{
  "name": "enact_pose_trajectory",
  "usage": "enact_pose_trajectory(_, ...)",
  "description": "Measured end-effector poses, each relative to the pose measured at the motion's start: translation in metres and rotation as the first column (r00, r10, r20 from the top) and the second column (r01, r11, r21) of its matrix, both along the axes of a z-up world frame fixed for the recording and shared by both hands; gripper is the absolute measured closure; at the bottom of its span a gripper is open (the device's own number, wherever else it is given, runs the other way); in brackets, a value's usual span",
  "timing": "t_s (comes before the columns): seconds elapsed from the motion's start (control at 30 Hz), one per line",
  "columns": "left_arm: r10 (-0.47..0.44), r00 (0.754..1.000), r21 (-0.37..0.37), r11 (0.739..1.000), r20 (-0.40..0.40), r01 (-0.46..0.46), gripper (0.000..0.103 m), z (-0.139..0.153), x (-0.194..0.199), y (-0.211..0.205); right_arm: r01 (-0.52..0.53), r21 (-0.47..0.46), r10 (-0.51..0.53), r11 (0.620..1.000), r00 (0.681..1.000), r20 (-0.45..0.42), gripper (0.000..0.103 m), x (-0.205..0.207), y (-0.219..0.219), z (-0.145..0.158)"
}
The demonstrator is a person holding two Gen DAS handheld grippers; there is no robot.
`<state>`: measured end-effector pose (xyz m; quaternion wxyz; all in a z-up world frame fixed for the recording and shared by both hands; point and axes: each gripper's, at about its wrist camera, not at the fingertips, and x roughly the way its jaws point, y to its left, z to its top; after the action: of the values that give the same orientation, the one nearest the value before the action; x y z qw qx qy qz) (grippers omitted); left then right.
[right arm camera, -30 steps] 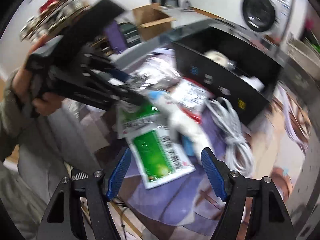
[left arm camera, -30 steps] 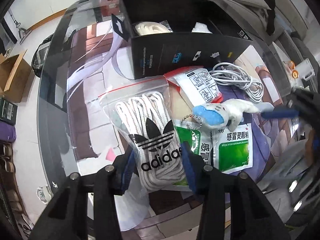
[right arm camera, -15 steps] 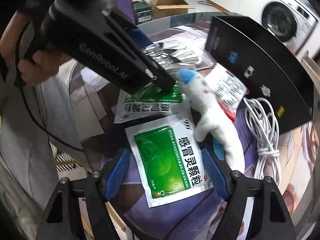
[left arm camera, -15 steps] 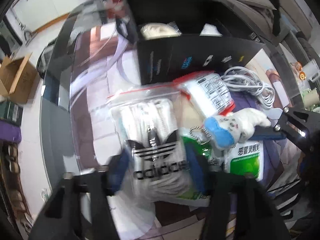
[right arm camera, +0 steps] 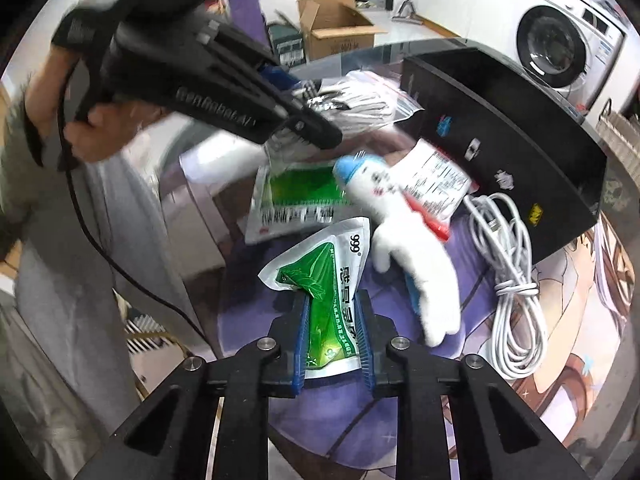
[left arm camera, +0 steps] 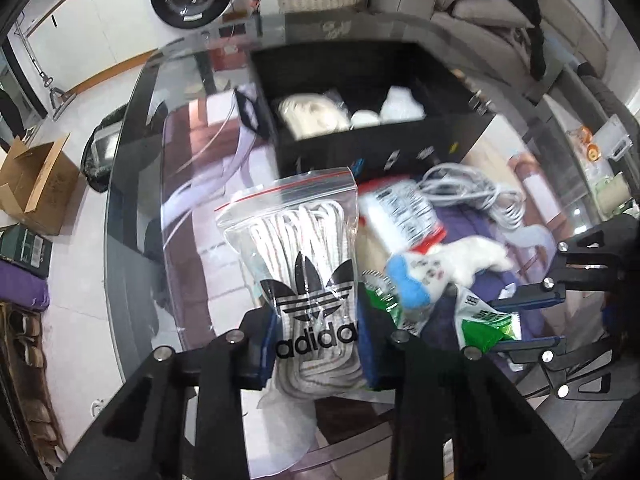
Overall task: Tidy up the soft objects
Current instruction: 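Grasp the adidas lace bag with the left tool while the right tool grasps a green sachet, then lower the lace bag and green sachet into the black box with both tools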
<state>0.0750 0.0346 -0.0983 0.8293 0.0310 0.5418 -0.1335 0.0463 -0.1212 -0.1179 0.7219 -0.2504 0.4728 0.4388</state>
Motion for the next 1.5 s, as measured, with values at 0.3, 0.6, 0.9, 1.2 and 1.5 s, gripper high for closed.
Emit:
enact_pose_trajectory(0.3,-0.016,0.998,-0.015,1.000,0.057,0.017,0.072,0.014,-0.005,-0.006,0.184,0.116,-0.185,0.976,0.983,0.001,0.082,0.030,-0.023,0.033)
enact_pose_trajectory(0.6,-0.022,0.986,-0.016,1.000,0.165,0.025,0.072,0.035,-0.009,-0.020,0.371,0.223,-0.390,0.902,0.920,0.048,0.082,0.053,-0.056,0.060)
enact_pose_trajectory(0.9,-0.015,0.928,-0.026,0.999,0.372,0.027,0.072,0.068,-0.022,-0.035,0.357,0.376,-0.465,0.855,0.849,0.251,0.082,0.031,-0.065,0.092)
enact_pose_trajectory(1.2,0.008,0.817,-0.033,0.999,0.576,0.014,0.072,0.096,-0.045,-0.027,0.286,0.565,-0.539,0.774,0.765,0.352,0.082,0.005,-0.084,0.130)
enact_pose_trajectory(1.5,-0.015,0.782,-0.004,1.000,0.623,0.022,0.071,0.100,-0.052,-0.027,0.183,0.672,-0.574,0.718,0.701,0.422,0.082,-0.025,-0.093,0.154)
